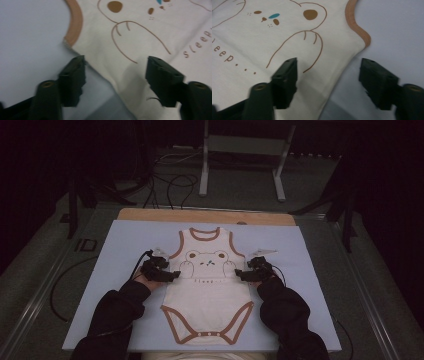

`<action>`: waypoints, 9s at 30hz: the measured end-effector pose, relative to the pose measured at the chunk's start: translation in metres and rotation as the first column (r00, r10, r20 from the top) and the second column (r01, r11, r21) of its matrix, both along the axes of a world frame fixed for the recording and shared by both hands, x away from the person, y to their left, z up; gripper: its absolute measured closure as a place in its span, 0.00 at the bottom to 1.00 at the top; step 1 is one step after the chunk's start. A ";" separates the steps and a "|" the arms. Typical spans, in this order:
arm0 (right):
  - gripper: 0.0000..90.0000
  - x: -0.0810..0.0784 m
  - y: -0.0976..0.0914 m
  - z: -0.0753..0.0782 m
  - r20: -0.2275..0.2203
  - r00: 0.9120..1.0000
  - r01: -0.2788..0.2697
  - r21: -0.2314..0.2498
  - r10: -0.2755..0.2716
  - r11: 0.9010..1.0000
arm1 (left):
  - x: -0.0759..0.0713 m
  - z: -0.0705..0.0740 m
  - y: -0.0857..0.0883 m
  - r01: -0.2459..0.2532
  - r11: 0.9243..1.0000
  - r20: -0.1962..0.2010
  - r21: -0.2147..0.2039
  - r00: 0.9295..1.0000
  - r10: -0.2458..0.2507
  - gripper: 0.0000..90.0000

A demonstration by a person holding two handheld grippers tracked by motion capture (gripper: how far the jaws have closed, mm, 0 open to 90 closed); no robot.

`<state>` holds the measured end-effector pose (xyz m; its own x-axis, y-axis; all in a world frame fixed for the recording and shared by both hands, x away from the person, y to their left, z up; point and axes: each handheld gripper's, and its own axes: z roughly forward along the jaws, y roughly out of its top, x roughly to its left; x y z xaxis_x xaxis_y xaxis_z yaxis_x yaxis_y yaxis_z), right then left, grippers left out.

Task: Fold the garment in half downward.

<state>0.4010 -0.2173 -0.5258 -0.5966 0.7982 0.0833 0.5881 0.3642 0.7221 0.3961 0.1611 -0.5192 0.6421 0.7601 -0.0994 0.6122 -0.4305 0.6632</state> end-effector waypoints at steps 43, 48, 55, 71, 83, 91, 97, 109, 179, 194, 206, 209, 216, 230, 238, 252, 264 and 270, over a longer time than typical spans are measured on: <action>1.00 -0.012 0.014 0.017 0.036 0.996 -0.079 -0.066 0.081 0.995 | -0.002 0.012 -0.006 0.006 0.999 -0.010 -0.035 1.000 -0.007 1.00; 1.00 -0.017 0.012 0.021 0.038 0.996 -0.081 -0.058 0.083 0.995 | -0.004 0.019 -0.004 0.012 0.999 0.003 -0.042 1.000 -0.012 1.00; 1.00 -0.018 0.014 0.031 0.058 0.994 -0.089 -0.082 0.094 0.993 | -0.006 0.028 -0.002 0.015 0.999 0.009 -0.052 1.000 -0.015 1.00; 1.00 -0.032 0.012 0.059 0.098 0.989 -0.099 -0.076 0.107 0.992 | -0.017 0.056 0.000 0.076 0.997 0.043 -0.020 0.996 -0.075 1.00; 1.00 -0.062 0.014 0.075 0.122 0.980 -0.149 -0.090 0.160 0.985 | -0.040 0.066 0.002 0.117 0.993 0.043 0.000 0.992 -0.117 1.00; 1.00 -0.084 0.011 0.080 0.132 0.973 -0.179 -0.084 0.189 0.980 | -0.068 0.067 -0.002 0.149 0.987 0.073 0.060 0.986 -0.153 0.99; 1.00 -0.099 0.009 0.078 0.118 0.973 -0.192 -0.078 0.200 0.978 | -0.084 0.068 -0.007 0.164 0.980 0.108 0.113 0.978 -0.176 0.99; 1.00 -0.123 0.006 0.074 0.112 0.966 -0.225 -0.076 0.232 0.971 | -0.111 0.073 -0.006 0.202 0.972 0.104 0.116 0.971 -0.214 0.99; 0.99 -0.197 -0.006 0.020 -0.106 0.950 -0.305 -0.112 0.293 0.946 | -0.194 0.010 -0.006 0.304 0.952 -0.030 0.025 0.952 -0.304 0.98; 0.98 -0.196 -0.008 0.018 -0.102 0.947 -0.315 -0.102 0.305 0.943 | -0.193 0.009 -0.006 0.339 0.940 -0.022 0.034 0.941 -0.339 0.97; 0.71 -0.196 -0.009 0.026 -0.078 0.945 -0.322 -0.054 0.317 0.945 | -0.189 0.018 -0.002 0.351 0.936 -0.014 0.003 0.936 -0.351 0.72; 0.56 -0.195 -0.008 0.032 -0.058 0.947 -0.319 -0.056 0.316 0.946 | -0.188 0.025 0.000 0.355 0.935 0.003 -0.005 0.935 -0.355 0.63; 0.37 -0.189 -0.009 0.045 -0.030 0.949 -0.314 -0.039 0.313 0.948 | -0.184 0.039 0.002 0.352 0.936 0.027 -0.009 0.936 -0.351 0.43; 0.14 -0.174 -0.007 0.071 0.017 0.935 -0.353 -0.006 0.353 0.935 | -0.164 0.067 0.003 0.367 0.930 0.042 -0.036 0.930 -0.365 0.01; 0.11 -0.161 -0.007 0.081 0.049 0.933 -0.358 0.005 0.358 0.934 | -0.150 0.081 0.005 0.385 0.923 0.076 -0.029 0.921 -0.382 0.00; 0.11 -0.130 -0.004 0.104 0.112 0.929 -0.353 -0.030 0.354 0.935 | -0.122 0.098 0.006 0.387 0.921 0.100 -0.036 0.919 -0.382 0.00; 0.11 -0.104 0.003 0.113 0.127 0.923 -0.362 -0.038 0.363 0.932 | -0.098 0.106 0.008 0.393 0.919 0.106 -0.037 0.916 -0.388 0.00; 0.11 -0.091 0.009 0.116 0.126 0.919 -0.371 -0.038 0.372 0.928 | -0.088 0.106 0.005 0.411 0.910 0.105 -0.050 0.909 -0.404 0.00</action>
